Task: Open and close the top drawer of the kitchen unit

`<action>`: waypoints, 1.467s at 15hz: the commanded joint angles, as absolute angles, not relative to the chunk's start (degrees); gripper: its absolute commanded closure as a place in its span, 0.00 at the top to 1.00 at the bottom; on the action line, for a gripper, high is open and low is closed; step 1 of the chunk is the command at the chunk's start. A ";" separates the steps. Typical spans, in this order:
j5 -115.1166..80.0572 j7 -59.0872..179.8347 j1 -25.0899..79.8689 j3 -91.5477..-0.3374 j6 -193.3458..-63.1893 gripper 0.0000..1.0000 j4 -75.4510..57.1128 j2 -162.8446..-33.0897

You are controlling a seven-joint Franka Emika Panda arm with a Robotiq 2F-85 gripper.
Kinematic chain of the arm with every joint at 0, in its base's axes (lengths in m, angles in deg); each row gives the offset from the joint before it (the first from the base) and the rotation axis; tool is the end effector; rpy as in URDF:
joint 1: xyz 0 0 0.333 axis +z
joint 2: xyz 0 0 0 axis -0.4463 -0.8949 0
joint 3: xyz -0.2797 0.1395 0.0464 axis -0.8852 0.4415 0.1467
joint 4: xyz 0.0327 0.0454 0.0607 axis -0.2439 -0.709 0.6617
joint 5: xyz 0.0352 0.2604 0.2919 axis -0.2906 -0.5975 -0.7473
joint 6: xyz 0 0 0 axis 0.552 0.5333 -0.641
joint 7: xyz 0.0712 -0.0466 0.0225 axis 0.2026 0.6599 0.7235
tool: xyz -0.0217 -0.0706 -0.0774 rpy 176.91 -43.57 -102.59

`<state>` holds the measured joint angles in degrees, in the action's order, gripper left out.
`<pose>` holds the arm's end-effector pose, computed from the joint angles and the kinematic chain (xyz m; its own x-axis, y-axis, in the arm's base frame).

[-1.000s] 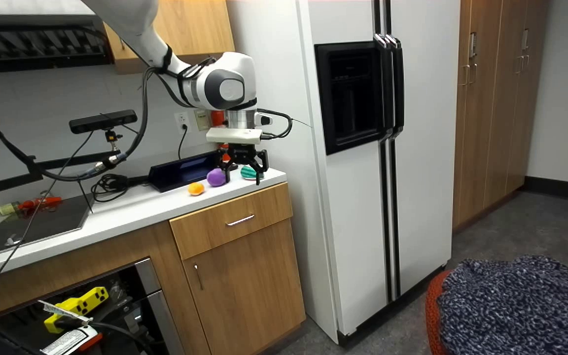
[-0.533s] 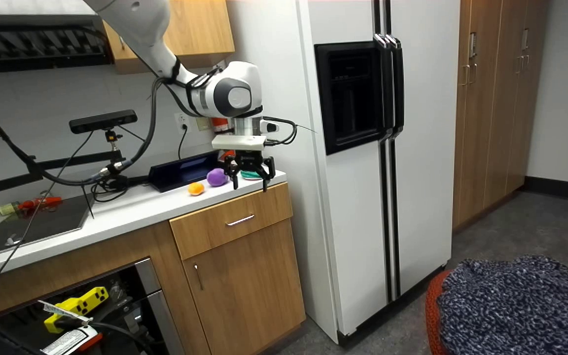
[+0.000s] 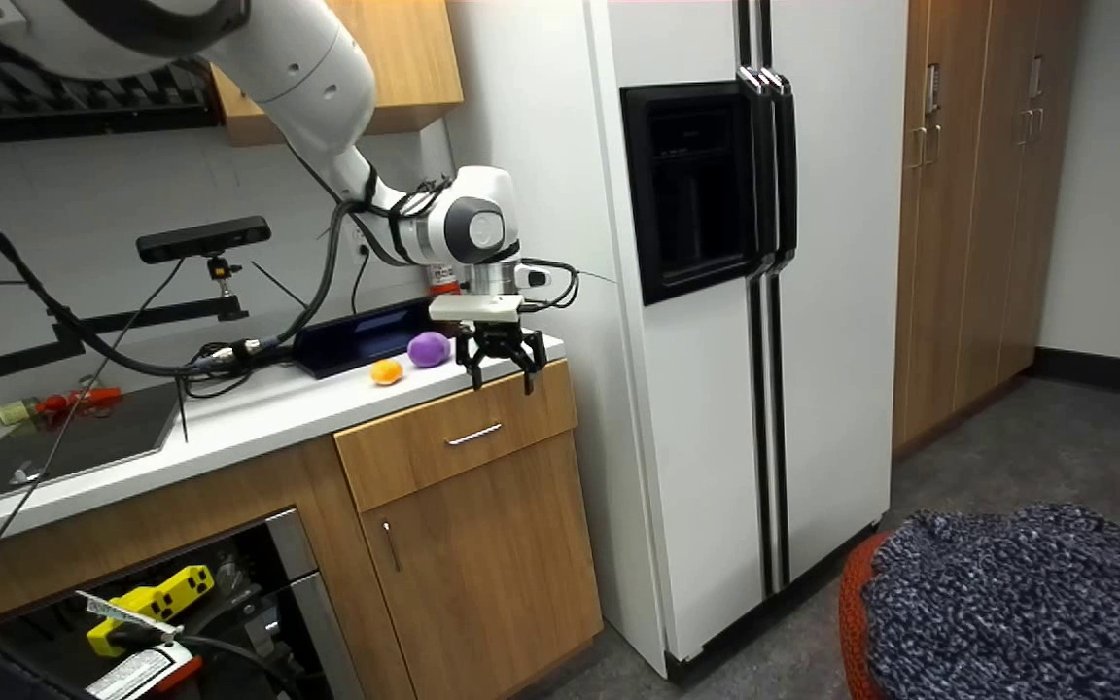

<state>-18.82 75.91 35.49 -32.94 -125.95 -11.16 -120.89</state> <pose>0.6546 0.1996 0.2142 0.8819 0.4714 -0.0034 0.4696 -0.8791 -0.0810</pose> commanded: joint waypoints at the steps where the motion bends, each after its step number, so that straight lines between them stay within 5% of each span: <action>1: -18.59 75.03 37.55 -32.29 -123.48 1.00 -2.40 -126.71; 22: -32.74 79.01 30.27 -25.50 -132.69 1.00 -3.97 -133.71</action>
<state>-29.00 76.07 33.50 -29.02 -130.28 -4.03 -131.87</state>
